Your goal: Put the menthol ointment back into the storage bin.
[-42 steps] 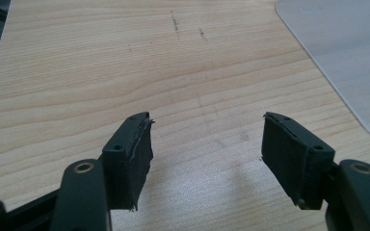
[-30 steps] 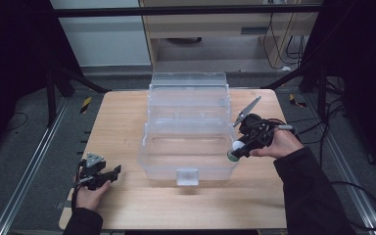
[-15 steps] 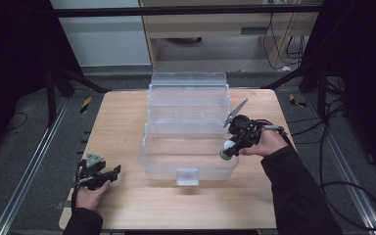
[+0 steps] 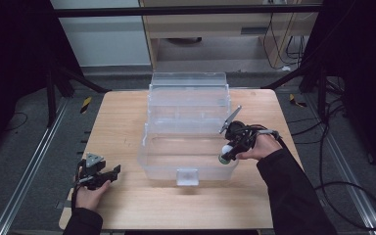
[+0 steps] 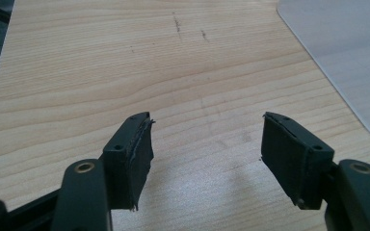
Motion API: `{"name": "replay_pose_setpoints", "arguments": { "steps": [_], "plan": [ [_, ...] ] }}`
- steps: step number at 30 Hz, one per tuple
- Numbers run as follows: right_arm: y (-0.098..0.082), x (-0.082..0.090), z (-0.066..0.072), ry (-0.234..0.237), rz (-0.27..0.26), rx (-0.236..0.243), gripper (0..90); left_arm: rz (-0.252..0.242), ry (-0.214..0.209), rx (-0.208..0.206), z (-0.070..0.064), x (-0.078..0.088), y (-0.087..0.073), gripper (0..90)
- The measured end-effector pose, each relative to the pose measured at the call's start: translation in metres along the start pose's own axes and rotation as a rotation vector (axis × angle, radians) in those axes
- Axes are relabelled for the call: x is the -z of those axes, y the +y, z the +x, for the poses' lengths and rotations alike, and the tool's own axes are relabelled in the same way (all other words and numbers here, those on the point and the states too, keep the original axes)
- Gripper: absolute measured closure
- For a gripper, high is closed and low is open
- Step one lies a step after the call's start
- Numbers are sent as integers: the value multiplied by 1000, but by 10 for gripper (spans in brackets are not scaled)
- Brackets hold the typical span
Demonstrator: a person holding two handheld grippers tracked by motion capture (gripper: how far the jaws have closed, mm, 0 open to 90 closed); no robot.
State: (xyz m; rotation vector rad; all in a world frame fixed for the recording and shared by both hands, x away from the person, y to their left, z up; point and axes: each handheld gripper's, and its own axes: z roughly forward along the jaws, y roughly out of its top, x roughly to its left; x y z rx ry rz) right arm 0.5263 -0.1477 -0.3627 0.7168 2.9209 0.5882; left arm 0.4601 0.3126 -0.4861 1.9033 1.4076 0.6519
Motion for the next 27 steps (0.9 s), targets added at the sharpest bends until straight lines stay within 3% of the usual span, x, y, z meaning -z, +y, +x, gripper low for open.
{"name": "replay_pose_setpoints", "arguments": {
  "steps": [27],
  "plan": [
    [-14, -35, -1, 10, 34, 19, 502, 1, 2, -1, 0, 0, 0, 351]
  ]
}}
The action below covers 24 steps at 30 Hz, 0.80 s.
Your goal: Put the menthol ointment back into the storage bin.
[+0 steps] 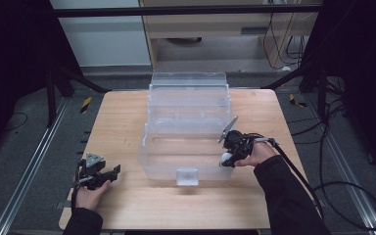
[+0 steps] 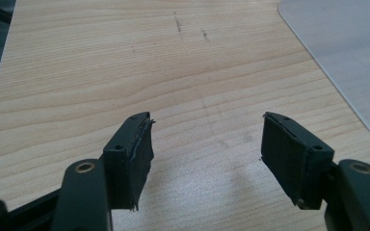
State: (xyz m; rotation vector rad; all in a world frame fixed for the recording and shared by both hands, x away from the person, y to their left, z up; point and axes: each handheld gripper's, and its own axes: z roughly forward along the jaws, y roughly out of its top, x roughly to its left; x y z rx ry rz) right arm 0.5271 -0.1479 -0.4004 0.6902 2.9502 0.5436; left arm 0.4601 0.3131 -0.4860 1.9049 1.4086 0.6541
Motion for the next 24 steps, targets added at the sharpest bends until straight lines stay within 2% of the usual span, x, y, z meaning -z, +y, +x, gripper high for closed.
{"name": "replay_pose_setpoints", "arguments": {
  "steps": [24],
  "plan": [
    [0, -5, 2, -20, 12, 12, 497, 2, 0, 0, 0, 0, 0, 352]
  ]
}}
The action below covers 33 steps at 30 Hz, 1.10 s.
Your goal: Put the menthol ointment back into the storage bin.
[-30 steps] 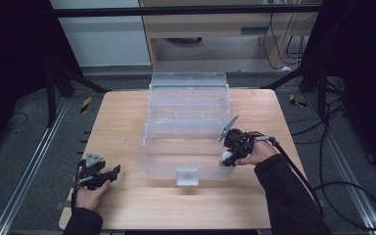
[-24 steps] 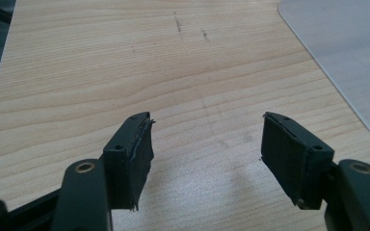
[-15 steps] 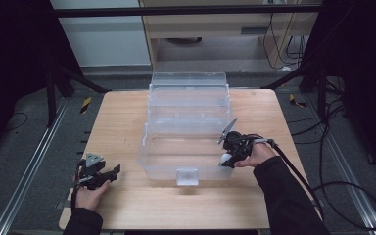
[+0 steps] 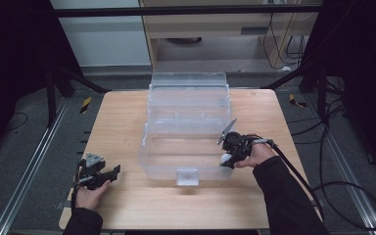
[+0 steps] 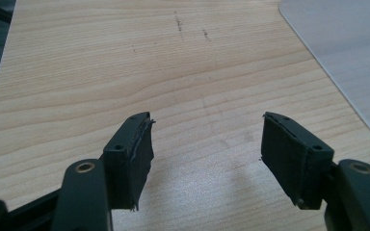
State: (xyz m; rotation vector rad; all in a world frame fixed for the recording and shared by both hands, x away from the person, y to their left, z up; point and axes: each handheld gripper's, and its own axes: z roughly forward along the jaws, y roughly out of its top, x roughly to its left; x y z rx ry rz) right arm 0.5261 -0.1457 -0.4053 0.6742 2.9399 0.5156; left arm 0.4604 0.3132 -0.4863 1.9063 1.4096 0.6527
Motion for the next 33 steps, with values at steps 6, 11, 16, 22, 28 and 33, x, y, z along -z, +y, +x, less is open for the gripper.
{"name": "replay_pose_setpoints", "arguments": {
  "steps": [6, 11, 16, 22, 28, 33],
  "plan": [
    [0, 0, 0, -1, -4, 0, 494, -1, 1, 1, 0, 0, 0, 352],
    [0, 0, 0, 1, -5, -7, 498, -1, 1, 0, 0, 0, 0, 353],
    [-1, 3, 0, -5, -46, -25, 441, -2, 1, 1, 1, 0, 0, 353],
    [-7, 18, -1, -37, -185, -105, 369, -5, 2, 4, 1, 1, 0, 352],
    [-21, 35, 2, -116, -349, -168, 248, -6, 0, 6, 1, 2, 0, 351],
    [-43, 48, 3, -182, -492, -255, 187, -11, 1, 9, 1, 2, 1, 361]
  ]
}}
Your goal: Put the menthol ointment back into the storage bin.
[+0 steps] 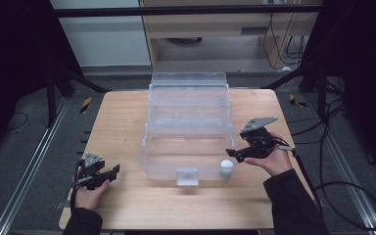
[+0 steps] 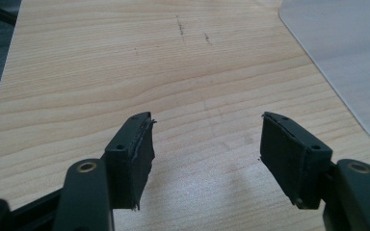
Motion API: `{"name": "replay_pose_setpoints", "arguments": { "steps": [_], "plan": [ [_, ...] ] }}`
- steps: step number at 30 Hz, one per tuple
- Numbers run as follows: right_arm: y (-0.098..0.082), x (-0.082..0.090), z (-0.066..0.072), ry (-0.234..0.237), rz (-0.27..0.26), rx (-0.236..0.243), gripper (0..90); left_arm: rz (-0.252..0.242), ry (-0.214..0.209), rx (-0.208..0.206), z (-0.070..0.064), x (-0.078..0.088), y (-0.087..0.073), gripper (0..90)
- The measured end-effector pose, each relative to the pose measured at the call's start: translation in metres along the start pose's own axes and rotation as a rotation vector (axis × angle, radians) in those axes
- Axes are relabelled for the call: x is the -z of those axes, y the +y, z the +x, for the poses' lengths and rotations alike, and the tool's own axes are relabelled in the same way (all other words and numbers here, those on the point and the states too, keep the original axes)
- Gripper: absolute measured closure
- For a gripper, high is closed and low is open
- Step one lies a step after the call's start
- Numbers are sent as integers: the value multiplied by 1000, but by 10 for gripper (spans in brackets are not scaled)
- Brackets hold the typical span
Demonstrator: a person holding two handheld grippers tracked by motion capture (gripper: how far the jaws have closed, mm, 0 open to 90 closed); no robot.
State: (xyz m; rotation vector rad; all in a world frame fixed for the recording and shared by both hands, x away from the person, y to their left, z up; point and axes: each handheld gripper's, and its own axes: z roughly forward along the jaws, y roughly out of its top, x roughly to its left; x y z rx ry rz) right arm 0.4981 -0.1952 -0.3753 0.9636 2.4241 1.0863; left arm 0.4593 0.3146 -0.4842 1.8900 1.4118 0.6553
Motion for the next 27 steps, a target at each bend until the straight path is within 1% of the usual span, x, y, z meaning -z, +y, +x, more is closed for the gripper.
{"name": "replay_pose_setpoints", "arguments": {
  "steps": [2, 4, 5, 6, 7, 8, 9, 10, 12, 13, 15, 16, 18, 20, 21, 22, 25, 26, 27],
  "plan": [
    [-9, 9, -4, -31, -55, -38, 184, -2, -1, 0, 0, 0, 0, 369],
    [-17, 16, -7, -53, -92, -67, 178, -7, -1, 3, 0, 1, 0, 385],
    [-23, 21, -9, -72, -120, -88, 177, -7, -3, 4, 0, 1, 0, 394],
    [-27, 25, -11, -83, -139, -109, 178, -8, -2, 6, 0, 1, 0, 403],
    [-27, 25, -11, -83, -139, -109, 178, -8, -2, 6, 0, 1, 0, 413],
    [-38, 31, -15, -103, -181, -139, 179, -10, -1, 10, 0, 2, 1, 424],
    [-38, 31, -15, -103, -181, -139, 179, -10, -1, 10, 0, 2, 1, 430],
    [-48, 35, -19, -115, -206, -170, 181, -16, -2, 13, 1, 3, 1, 444],
    [-57, 38, -22, -123, -219, -197, 183, -19, -7, 17, 1, 4, 1, 465],
    [-63, 38, -24, -128, -234, -215, 185, -20, -8, 17, 1, 4, 1, 476],
    [-73, 38, -30, -134, -228, -250, 183, -22, -10, 20, 2, 4, 1, 491],
    [-76, 37, -32, -145, -231, -253, 180, -21, -10, 21, 2, 4, 1, 494],
    [-86, 35, -38, -162, -230, -275, 171, -22, -8, 21, 2, 4, 1, 495],
    [-95, 33, -42, -168, -217, -295, 171, -23, -6, 22, 3, 3, 1, 490],
    [-95, 33, -42, -168, -217, -295, 171, -23, -6, 22, 3, 3, 1, 483],
    [-100, 31, -44, -167, -210, -311, 169, -22, -4, 22, 3, 3, 0, 483],
    [-115, 26, -51, -190, -180, -343, 158, -20, 3, 20, 4, 2, 0, 436],
    [-121, 24, -53, -213, -168, -348, 156, -24, 7, 23, 5, 1, -1, 401],
    [-121, 24, -53, -213, -168, -348, 156, -24, 7, 23, 5, 1, -1, 384]
  ]
}}
